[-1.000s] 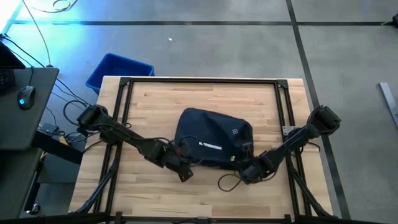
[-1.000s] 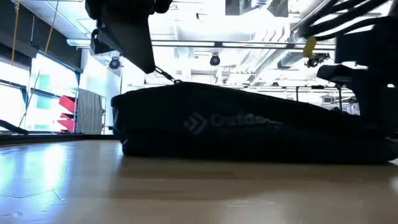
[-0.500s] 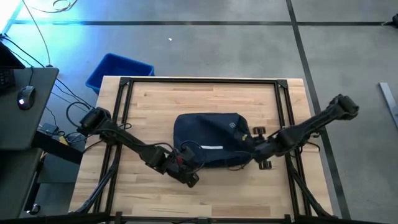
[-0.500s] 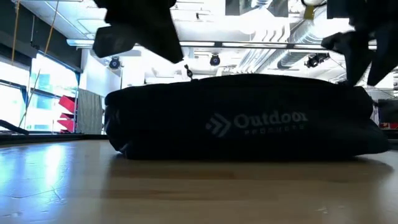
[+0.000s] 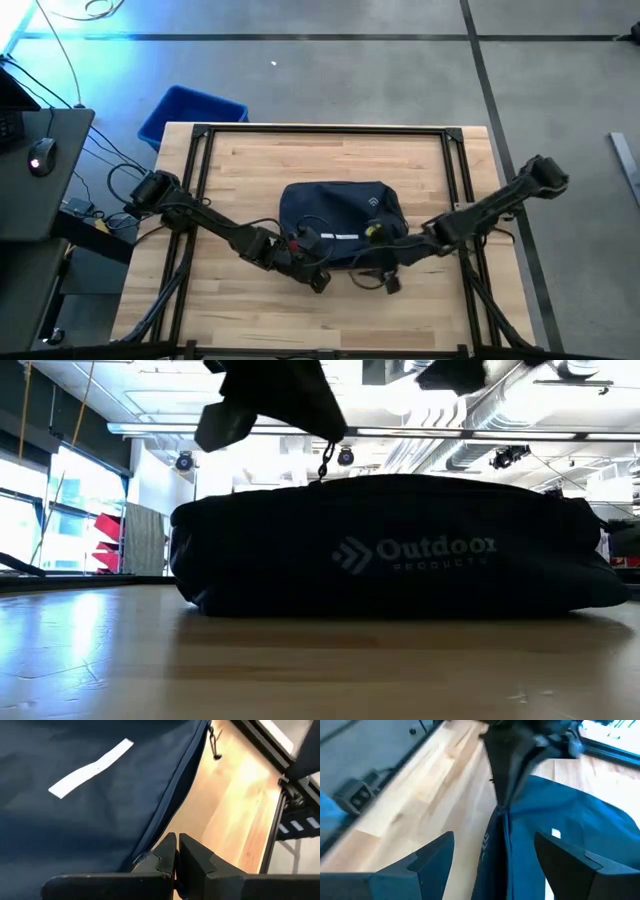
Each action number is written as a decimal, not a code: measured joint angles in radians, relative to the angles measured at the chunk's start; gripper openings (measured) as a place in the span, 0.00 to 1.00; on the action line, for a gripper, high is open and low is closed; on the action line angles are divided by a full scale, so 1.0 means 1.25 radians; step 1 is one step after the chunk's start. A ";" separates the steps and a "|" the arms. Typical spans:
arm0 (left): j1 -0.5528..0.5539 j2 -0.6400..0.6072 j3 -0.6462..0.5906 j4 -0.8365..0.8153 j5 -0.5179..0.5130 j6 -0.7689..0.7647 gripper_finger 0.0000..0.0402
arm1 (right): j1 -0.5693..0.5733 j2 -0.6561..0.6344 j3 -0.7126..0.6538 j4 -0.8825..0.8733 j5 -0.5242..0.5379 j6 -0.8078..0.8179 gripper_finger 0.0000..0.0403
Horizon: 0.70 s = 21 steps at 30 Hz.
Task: Unpack backpack
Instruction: Open the blue backpack
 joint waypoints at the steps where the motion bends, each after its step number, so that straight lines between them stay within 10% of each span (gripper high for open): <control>1: 0.000 0.000 0.000 0.003 0.000 -0.003 0.00 | -0.008 0.030 0.000 0.020 0.000 -0.011 0.65; 10: 0.000 0.000 0.000 -0.013 -0.007 -0.049 0.00 | -0.047 0.221 0.011 0.090 0.000 -0.007 0.60; 21: -0.048 0.004 0.000 -0.251 0.001 -0.208 0.00 | -0.042 0.259 0.038 0.003 -0.006 0.116 0.03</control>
